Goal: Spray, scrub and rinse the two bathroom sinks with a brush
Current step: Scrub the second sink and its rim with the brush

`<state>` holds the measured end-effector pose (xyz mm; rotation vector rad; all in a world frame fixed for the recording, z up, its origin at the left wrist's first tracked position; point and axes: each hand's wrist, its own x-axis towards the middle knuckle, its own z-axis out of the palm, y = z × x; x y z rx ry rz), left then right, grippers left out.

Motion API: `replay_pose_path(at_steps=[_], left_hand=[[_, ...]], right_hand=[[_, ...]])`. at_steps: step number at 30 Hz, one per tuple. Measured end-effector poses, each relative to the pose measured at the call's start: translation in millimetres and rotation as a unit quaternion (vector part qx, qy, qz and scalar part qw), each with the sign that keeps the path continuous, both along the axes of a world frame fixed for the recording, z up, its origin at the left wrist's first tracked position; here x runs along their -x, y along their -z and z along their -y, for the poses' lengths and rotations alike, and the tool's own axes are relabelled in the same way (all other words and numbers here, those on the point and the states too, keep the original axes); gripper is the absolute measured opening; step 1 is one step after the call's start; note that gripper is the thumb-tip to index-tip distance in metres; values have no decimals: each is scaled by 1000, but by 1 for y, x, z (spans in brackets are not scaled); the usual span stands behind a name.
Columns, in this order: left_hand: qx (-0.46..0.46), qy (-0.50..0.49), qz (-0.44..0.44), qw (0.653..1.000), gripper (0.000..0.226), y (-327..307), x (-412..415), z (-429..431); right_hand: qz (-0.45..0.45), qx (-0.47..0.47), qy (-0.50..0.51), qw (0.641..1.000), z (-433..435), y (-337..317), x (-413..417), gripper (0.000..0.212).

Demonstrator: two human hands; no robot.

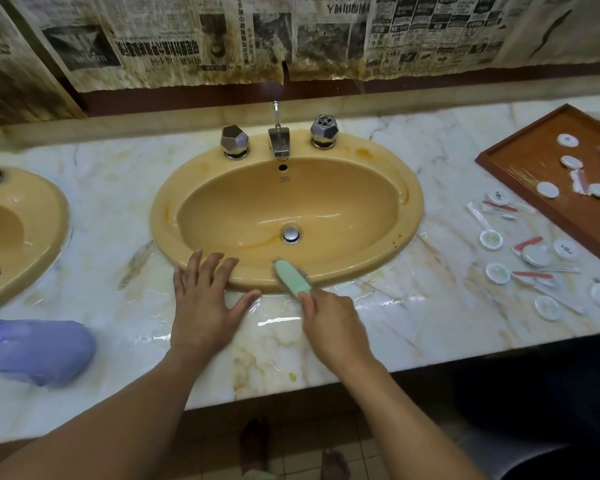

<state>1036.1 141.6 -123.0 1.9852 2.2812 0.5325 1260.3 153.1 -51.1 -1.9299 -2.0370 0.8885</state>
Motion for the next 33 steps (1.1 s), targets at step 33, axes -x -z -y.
replay_pose_path(at_steps=[33], left_hand=[[11, 16, -26, 999, 73, -9, -3, -12]], right_hand=[[35, -74, 104, 991, -76, 16, -132, 43]])
